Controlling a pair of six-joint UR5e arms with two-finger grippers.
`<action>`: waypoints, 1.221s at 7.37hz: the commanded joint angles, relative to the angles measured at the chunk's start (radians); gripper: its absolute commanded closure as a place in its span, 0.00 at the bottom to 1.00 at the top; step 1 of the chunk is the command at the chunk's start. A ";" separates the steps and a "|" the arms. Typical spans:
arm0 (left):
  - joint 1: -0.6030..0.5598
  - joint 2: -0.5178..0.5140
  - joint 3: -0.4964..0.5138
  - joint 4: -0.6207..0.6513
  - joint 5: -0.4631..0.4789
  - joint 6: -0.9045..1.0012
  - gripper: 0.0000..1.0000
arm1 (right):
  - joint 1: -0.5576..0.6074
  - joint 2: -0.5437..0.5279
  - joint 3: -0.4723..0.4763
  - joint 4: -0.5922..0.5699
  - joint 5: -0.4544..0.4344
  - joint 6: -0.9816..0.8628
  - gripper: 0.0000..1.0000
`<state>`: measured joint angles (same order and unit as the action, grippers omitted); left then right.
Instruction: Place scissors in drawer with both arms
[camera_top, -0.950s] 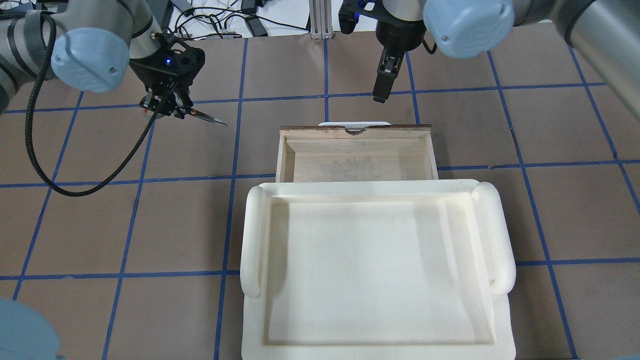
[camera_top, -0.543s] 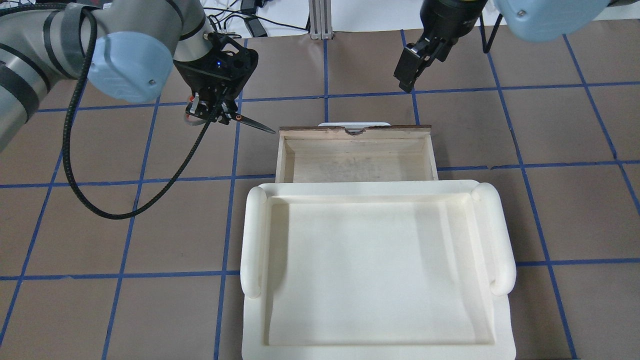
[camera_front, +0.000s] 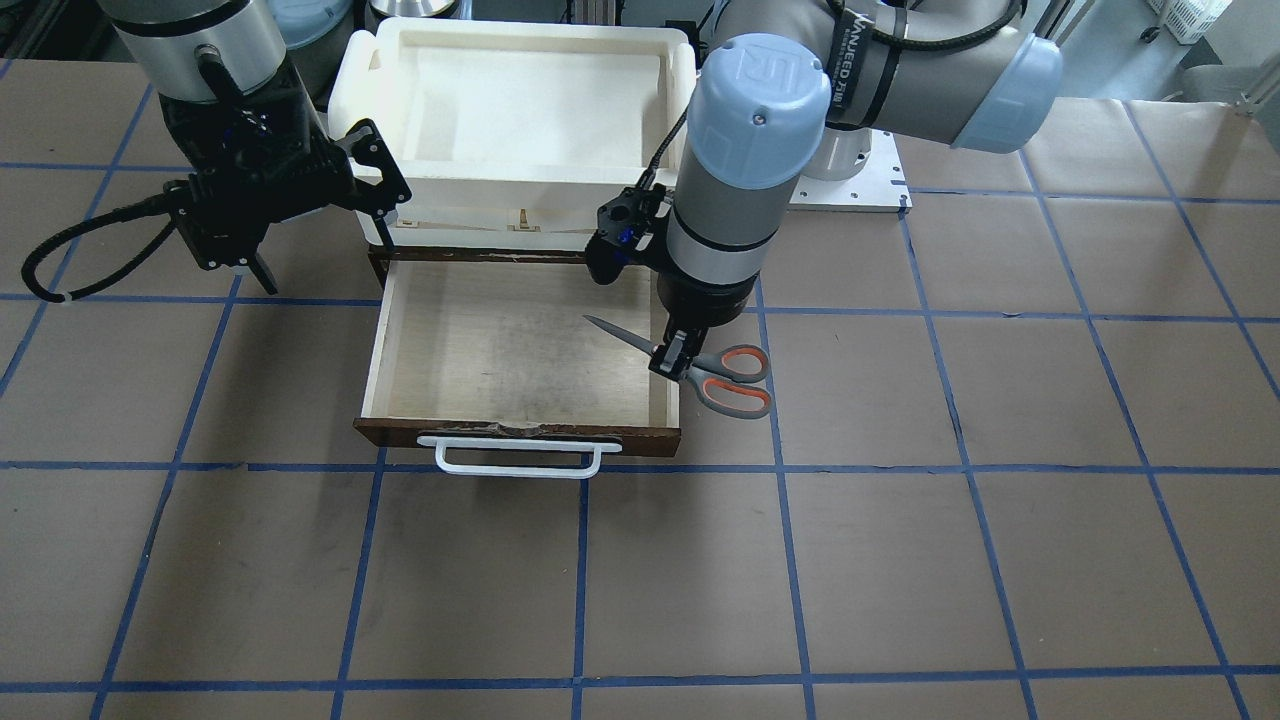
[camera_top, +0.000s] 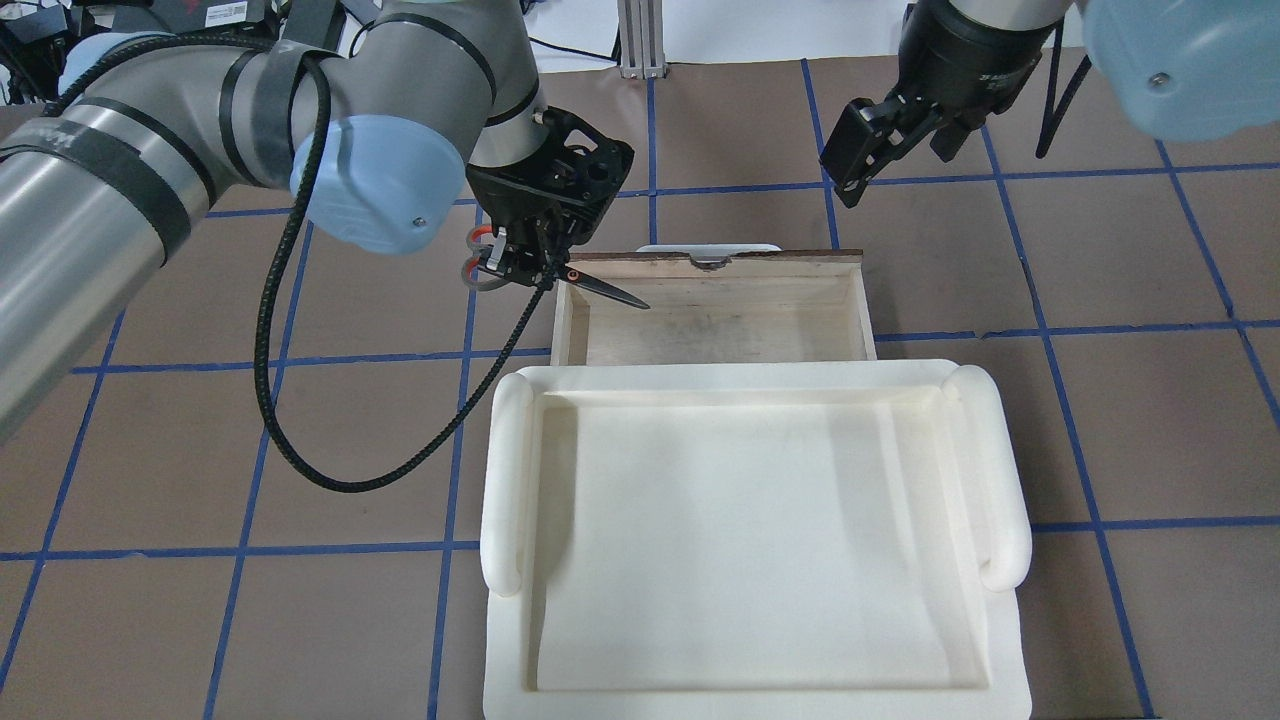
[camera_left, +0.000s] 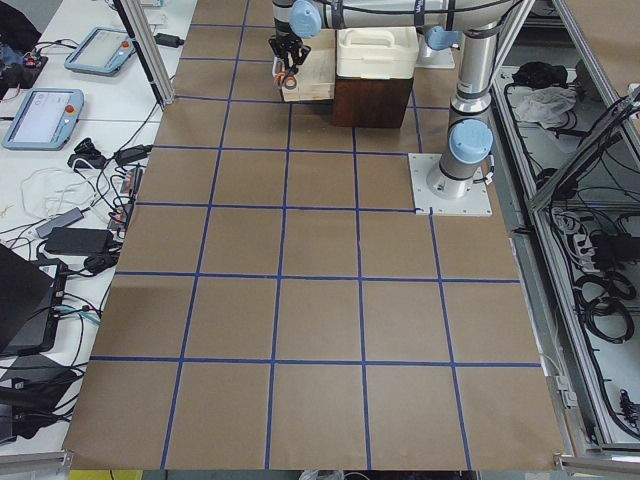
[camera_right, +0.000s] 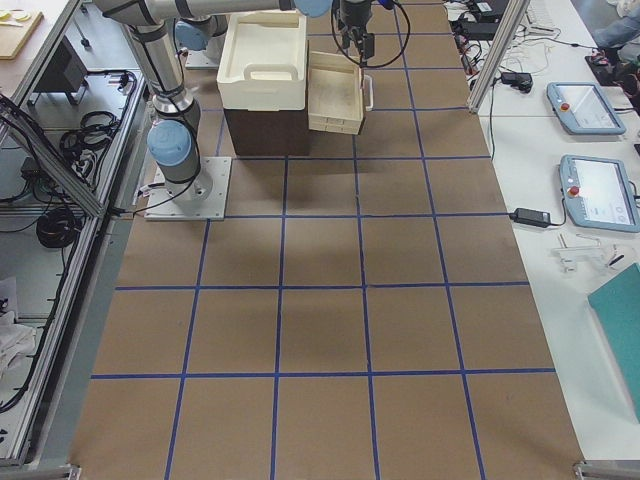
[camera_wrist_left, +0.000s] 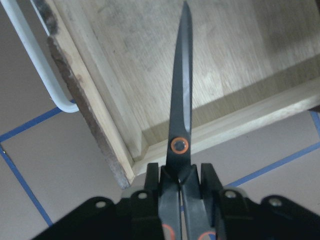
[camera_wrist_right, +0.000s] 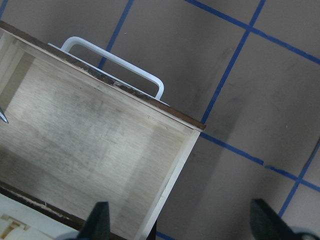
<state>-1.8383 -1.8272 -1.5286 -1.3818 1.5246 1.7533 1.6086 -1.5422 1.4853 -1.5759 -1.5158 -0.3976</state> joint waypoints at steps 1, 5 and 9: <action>-0.041 -0.006 -0.004 0.007 -0.018 -0.064 1.00 | -0.071 -0.033 0.007 0.060 -0.003 0.006 0.00; -0.128 -0.032 -0.005 0.023 -0.017 -0.172 1.00 | -0.082 -0.039 0.007 0.056 0.014 0.144 0.00; -0.173 -0.064 -0.005 0.058 -0.015 -0.222 0.93 | -0.079 -0.045 0.007 0.008 -0.050 0.226 0.00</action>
<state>-1.9975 -1.8863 -1.5340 -1.3331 1.5083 1.5454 1.5282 -1.5863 1.4926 -1.5366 -1.5282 -0.1821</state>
